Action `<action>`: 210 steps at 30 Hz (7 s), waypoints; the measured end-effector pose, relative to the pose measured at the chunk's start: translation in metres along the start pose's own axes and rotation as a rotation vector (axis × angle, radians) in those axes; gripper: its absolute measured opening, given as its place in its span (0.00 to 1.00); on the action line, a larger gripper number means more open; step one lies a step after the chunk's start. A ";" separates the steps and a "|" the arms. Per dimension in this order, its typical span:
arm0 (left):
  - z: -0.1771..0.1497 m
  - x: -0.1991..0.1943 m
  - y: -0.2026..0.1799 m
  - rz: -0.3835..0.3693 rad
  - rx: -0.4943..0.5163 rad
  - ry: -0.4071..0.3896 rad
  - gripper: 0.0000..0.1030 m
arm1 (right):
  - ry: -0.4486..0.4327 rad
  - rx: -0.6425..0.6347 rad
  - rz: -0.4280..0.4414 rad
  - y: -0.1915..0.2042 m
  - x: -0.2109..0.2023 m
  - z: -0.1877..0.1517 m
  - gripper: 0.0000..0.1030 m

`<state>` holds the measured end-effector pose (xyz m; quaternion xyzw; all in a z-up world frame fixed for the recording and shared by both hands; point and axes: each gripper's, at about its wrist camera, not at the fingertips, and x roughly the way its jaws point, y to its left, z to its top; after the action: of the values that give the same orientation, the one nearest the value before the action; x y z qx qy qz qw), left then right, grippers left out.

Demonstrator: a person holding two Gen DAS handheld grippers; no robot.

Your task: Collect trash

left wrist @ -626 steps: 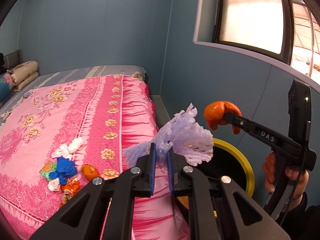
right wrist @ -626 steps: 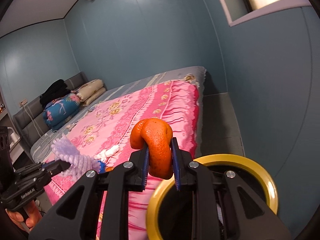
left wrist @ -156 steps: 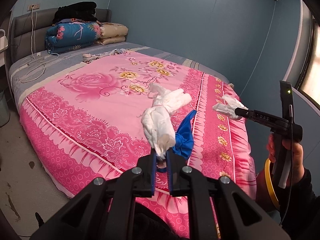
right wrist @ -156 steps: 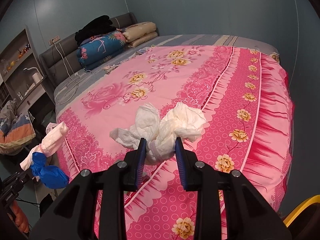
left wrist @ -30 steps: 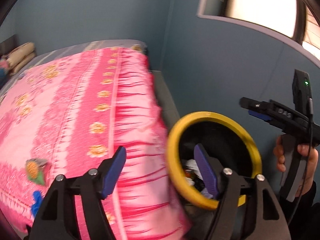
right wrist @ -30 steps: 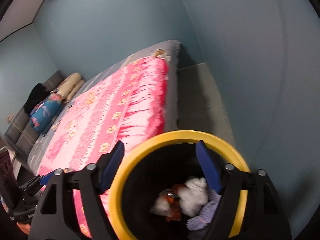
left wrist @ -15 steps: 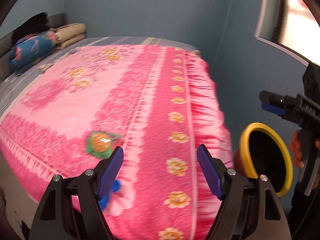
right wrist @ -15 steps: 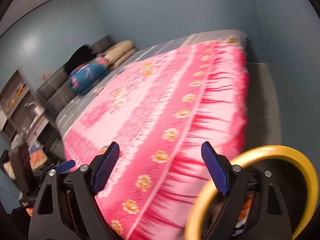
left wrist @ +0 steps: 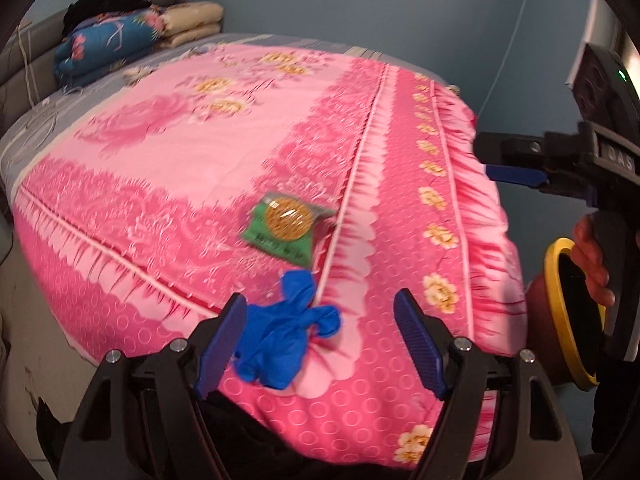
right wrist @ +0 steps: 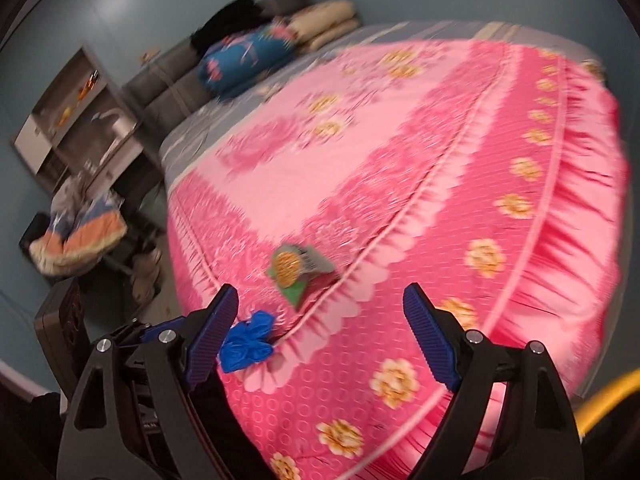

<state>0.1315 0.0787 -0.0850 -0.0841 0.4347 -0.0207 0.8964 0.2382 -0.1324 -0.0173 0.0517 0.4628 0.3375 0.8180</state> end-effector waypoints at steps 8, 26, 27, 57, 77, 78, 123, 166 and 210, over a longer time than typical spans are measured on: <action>-0.008 0.034 0.025 -0.008 -0.080 0.093 0.70 | 0.209 -0.001 0.032 0.011 0.100 0.019 0.79; -0.015 0.073 0.047 -0.087 -0.123 0.151 0.37 | 0.376 -0.072 -0.078 0.032 0.211 0.021 0.68; -0.014 0.073 0.047 -0.090 -0.123 0.147 0.33 | 0.381 -0.078 -0.090 0.033 0.214 0.020 0.63; 0.001 -0.042 0.005 -0.083 0.024 -0.090 0.10 | 0.091 -0.008 -0.075 0.012 0.085 0.035 0.07; 0.036 -0.099 -0.166 -0.232 0.355 -0.287 0.10 | -0.390 0.171 -0.378 -0.072 -0.190 -0.075 0.07; 0.035 -0.097 -0.177 -0.247 0.375 -0.286 0.10 | -0.398 0.187 -0.414 -0.080 -0.199 -0.085 0.07; 0.020 -0.104 -0.089 -0.119 0.055 -0.376 0.72 | -0.414 0.169 -0.386 -0.076 -0.183 -0.099 0.54; -0.049 -0.163 -0.084 0.047 0.037 -0.515 0.92 | -0.613 0.137 -0.579 0.024 -0.172 -0.167 0.92; -0.049 -0.154 -0.084 0.025 0.039 -0.479 0.92 | -0.595 0.174 -0.596 0.019 -0.164 -0.167 0.92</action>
<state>0.0005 0.0063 0.0195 -0.0638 0.2101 0.0028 0.9756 0.0395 -0.2548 0.0142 0.0797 0.2282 0.0162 0.9702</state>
